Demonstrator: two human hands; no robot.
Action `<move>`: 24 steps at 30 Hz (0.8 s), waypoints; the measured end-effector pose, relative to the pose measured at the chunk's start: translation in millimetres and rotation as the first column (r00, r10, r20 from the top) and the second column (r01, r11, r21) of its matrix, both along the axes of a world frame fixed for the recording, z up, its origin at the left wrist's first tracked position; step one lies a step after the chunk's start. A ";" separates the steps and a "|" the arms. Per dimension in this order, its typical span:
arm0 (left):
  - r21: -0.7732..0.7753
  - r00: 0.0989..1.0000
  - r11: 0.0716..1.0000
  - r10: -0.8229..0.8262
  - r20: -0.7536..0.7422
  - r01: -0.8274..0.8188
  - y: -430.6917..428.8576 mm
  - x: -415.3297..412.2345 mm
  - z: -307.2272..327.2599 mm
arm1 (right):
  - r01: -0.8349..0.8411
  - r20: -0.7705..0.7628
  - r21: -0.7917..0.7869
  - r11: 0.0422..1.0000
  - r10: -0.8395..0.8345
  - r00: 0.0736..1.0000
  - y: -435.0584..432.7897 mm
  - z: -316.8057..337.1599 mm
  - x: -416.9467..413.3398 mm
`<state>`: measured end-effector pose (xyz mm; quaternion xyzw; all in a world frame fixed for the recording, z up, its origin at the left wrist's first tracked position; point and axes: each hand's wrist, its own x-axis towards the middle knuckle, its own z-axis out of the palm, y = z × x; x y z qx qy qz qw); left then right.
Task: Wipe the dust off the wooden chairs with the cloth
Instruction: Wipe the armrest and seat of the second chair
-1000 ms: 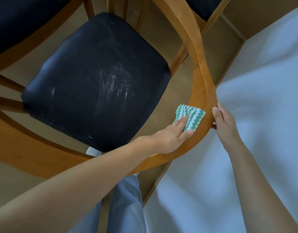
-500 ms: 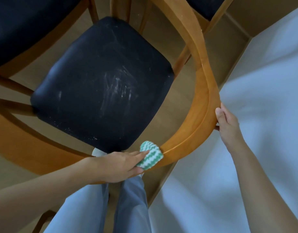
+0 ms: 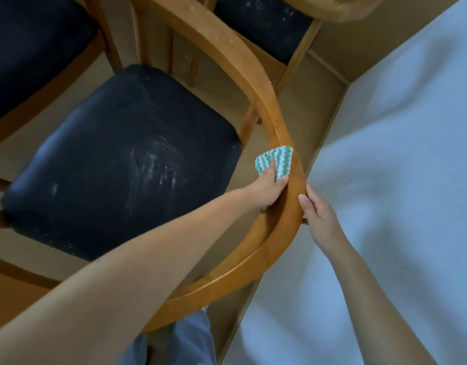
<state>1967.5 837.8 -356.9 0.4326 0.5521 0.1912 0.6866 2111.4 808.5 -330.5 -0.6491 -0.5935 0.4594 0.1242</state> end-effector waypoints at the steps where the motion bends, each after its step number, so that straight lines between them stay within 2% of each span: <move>1: 0.003 0.999 0.999 0.047 0.006 -0.047 12.2 1.1 1.0 | 0.011 -0.023 -0.002 1.000 -0.011 1.000 -0.4 0.4 -0.7; 4: 0.035 0.983 0.982 0.184 0.016 -0.185 44.1 2.1 2.6 | 0.001 -0.049 -0.007 1.000 -0.001 0.999 -1.2 1.4 -0.7; 6: 0.077 0.979 0.977 0.202 -0.015 -0.200 56.4 2.5 2.2 | -0.015 -0.052 -0.008 1.000 0.015 0.999 -1.3 2.5 -1.2; 9: 0.146 0.987 0.983 0.127 -0.099 -0.112 54.3 6.6 0.1 | -0.016 -0.054 -0.006 1.000 0.016 0.998 -0.7 2.4 -0.6; 16: 0.234 0.996 0.971 -0.035 -0.087 0.055 -10.2 4.4 -0.9 | 0.000 -0.024 -0.046 0.999 -0.001 1.000 4.1 11.9 1.2; 19: 0.241 0.982 0.959 -0.110 -0.156 0.146 -26.7 3.8 11.7 | 0.167 -0.041 -0.052 0.985 -0.169 0.985 2.0 14.8 6.3; 21: 0.248 0.957 0.943 -0.163 -0.240 0.223 -34.9 5.2 22.4 | 0.284 -0.088 0.015 0.959 -0.282 0.956 -1.4 19.0 10.4; 24: 0.277 0.908 0.913 -0.184 -0.376 0.300 -43.4 7.1 35.2 | 0.286 -0.089 0.152 0.946 -0.275 0.957 -4.4 29.8 13.3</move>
